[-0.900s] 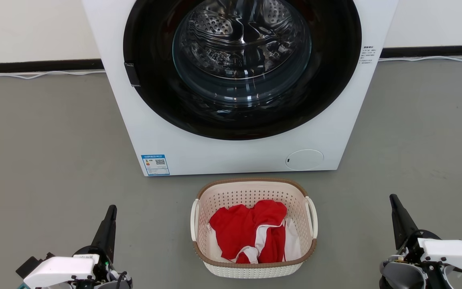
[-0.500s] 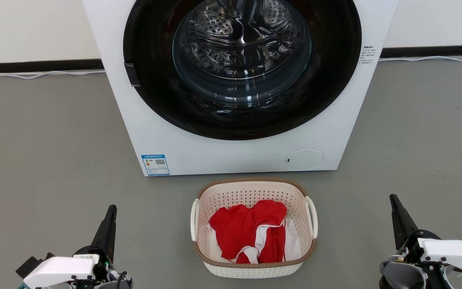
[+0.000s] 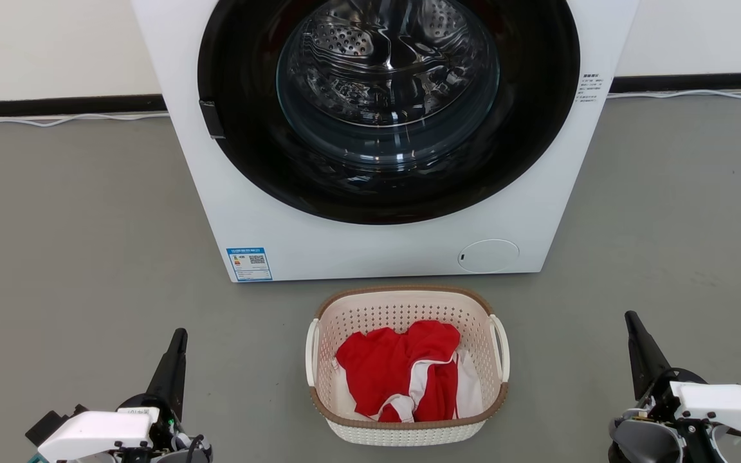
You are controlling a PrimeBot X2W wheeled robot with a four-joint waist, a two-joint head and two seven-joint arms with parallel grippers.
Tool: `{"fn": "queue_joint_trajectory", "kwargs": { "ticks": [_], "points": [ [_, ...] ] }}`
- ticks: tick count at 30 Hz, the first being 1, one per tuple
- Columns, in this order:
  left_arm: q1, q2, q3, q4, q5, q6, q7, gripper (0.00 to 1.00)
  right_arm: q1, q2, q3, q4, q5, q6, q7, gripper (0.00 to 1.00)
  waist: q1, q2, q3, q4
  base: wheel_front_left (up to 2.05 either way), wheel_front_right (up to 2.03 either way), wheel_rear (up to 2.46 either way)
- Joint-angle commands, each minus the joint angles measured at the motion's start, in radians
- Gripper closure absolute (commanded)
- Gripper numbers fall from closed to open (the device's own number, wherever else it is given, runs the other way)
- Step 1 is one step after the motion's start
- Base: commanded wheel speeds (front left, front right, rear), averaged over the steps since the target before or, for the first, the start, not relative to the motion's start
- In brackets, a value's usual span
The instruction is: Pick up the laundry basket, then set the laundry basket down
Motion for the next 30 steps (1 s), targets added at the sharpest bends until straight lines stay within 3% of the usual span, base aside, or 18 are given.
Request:
{"fn": "queue_joint_trajectory", "kwargs": {
  "ticks": [1,21,22,30],
  "points": [
    [-0.051,0.013,0.03,-0.029,-0.003,-0.007,0.006,1.0,-0.024,-0.009,0.019,-0.031,0.007,0.007,0.01,1.0,0.0,0.0,0.0,0.0,0.0,0.0,0.0],
    [-0.051,0.013,0.03,-0.029,-0.003,-0.007,0.006,1.0,-0.024,-0.009,0.019,-0.031,0.007,0.007,0.01,1.0,0.0,0.0,0.0,0.0,0.0,0.0,0.0],
    [0.0,0.0,0.0,0.0,0.0,0.0,0.0,0.0,0.0,0.0,0.0,0.0,0.0,0.0,0.0,0.0,0.0,0.0,0.0,0.0,0.0,0.0,0.0],
    [0.009,-0.001,-0.015,0.003,0.001,0.0,-0.024,0.0,0.009,0.0,0.018,-0.008,-0.015,0.0,-0.022,0.0,0.0021,0.0,-0.002,0.0,0.0,0.0,0.0]
  ]
}}
